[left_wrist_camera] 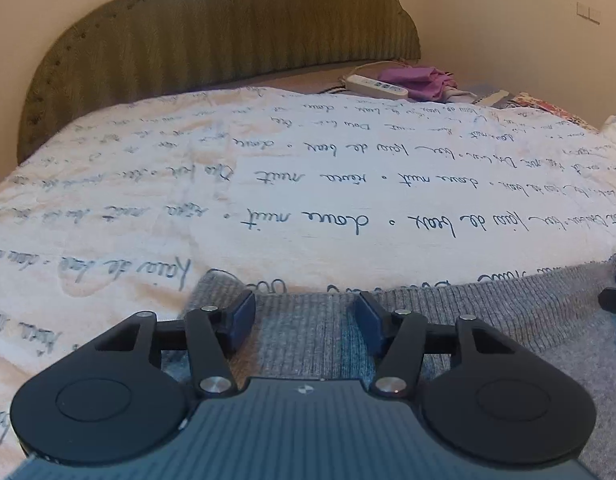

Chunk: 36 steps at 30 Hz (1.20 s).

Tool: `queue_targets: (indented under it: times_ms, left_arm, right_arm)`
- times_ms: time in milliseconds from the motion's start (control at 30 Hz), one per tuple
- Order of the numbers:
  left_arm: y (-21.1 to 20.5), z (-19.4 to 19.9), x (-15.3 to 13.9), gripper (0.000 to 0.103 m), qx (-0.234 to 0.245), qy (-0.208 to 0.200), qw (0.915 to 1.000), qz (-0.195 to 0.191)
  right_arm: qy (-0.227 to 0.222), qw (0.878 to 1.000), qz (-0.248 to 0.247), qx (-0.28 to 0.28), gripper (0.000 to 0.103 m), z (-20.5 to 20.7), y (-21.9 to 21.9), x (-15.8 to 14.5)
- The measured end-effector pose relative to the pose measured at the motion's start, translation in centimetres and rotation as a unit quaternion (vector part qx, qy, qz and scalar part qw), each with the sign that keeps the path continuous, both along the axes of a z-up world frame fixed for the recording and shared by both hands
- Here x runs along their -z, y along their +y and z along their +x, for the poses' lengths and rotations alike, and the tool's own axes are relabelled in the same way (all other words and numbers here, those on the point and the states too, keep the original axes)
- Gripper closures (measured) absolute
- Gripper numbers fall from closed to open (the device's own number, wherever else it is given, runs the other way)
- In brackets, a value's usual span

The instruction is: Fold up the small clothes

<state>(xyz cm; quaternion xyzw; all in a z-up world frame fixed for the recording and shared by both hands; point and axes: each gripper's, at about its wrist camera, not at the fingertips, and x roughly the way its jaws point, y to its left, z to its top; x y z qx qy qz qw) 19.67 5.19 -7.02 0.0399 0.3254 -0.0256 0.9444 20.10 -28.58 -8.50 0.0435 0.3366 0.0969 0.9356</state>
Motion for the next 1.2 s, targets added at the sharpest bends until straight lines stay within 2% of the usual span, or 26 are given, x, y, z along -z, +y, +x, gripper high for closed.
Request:
queue_targets:
  times_ms: [67,133,200,267,367,400,433,467,500,533,633,667,733,833,867,933,1000,1067,1133,1200]
  left_arm:
    - [0.3,-2.4,-1.7,0.048,-0.007,-0.015,0.9999,0.002]
    - [0.6,-5.3,-3.3,0.042,0.007,-0.033,0.9991,-0.025]
    - [0.1,-7.5,-4.0,0.034,0.024,-0.048,0.998,-0.033]
    - [-1.1,-8.2,-3.3,0.031,0.043,-0.044,0.998,-0.015]
    - [-1.0,-7.0,-0.2,0.03,0.02,-0.002,0.9996,0.017]
    - [-0.3,-6.6,0.9,0.028,0.01,0.003,0.9998,0.019]
    - [1.2,-6.6,1.6,0.027,0.01,-0.003,0.9999,-0.013]
    - [2.3,-6.5,1.3,0.026,0.005,-0.004,0.9992,-0.041]
    - [2.5,-6.4,1.2,0.027,-0.005,-0.008,0.9994,-0.034]
    - [2.3,-6.4,1.2,0.027,-0.004,-0.008,0.9997,-0.023]
    - [1.2,-7.8,0.3,0.027,-0.02,-0.023,0.9992,0.024]
    - [1.0,-8.8,-0.4,0.031,-0.027,-0.03,0.9987,0.031]
    - [1.3,-11.2,-2.0,0.026,-0.016,-0.043,0.9989,0.007]
    - [1.3,-14.5,-2.6,0.02,0.003,-0.038,0.9988,-0.03]
    - [1.0,-15.2,-2.1,0.02,0.012,-0.028,0.9992,-0.026]
    - [0.4,-15.9,-0.3,0.02,0.023,-0.006,0.9997,-0.004]
    - [1.2,-16.4,1.2,0.017,0.023,-0.026,0.9994,0.002]
    - [2.6,-15.6,1.1,0.017,0.014,-0.009,0.9993,-0.032]
    - [2.8,-15.4,1.1,0.013,0.01,-0.008,0.9998,-0.015]
    - [2.6,-15.6,0.2,0.014,0.003,-0.001,1.0,-0.004]
  right_arm:
    - [-0.012,0.999,-0.012,0.031,0.038,-1.4,0.1,-1.4]
    - [-0.039,0.999,0.027,0.025,0.037,-4.1,0.0,-3.0]
    - [-0.05,0.996,0.072,0.011,0.035,-6.1,0.2,-3.9]
    - [-0.039,0.996,0.081,-0.011,0.032,-6.8,1.4,-3.7]
    - [-0.005,1.0,0.02,-0.004,0.032,-6.3,3.0,-1.1]
    - [-0.007,1.0,0.011,0.005,0.03,-6.3,2.5,0.2]
    - [-0.031,0.999,0.038,0.008,0.03,-6.8,1.2,1.0]
    - [-0.03,0.997,0.073,0.021,0.03,-6.9,0.0,1.3]
    - [-0.026,0.995,0.086,0.037,0.03,-6.8,-0.7,1.2]
    - [-0.024,0.996,0.079,0.042,0.03,-6.7,-0.7,1.1]
    - [-0.022,0.998,0.032,0.049,0.03,-7.0,0.6,0.2]
    - [-0.025,0.997,0.024,0.062,0.03,-7.6,1.0,-0.5]
    - [-0.043,0.996,0.044,0.066,0.029,-9.8,1.0,-2.0]
    - [-0.05,0.994,0.09,0.03,0.029,-12.7,1.6,-2.8]
    - [-0.04,0.996,0.079,0.018,0.029,-13.0,2.4,-2.5]
    - [-0.028,0.999,0.023,0.005,0.029,-13.6,3.8,-1.1]
    - [-0.035,0.999,-0.02,-0.006,0.029,-14.2,4.2,0.4]
    - [-0.042,0.999,-0.017,-0.012,0.029,-14.5,3.3,0.8]
    - [-0.036,0.999,-0.017,-0.01,0.029,-14.2,2.7,0.7]
    - [-0.029,0.999,-0.026,-0.002,0.029,-14.1,2.8,0.2]
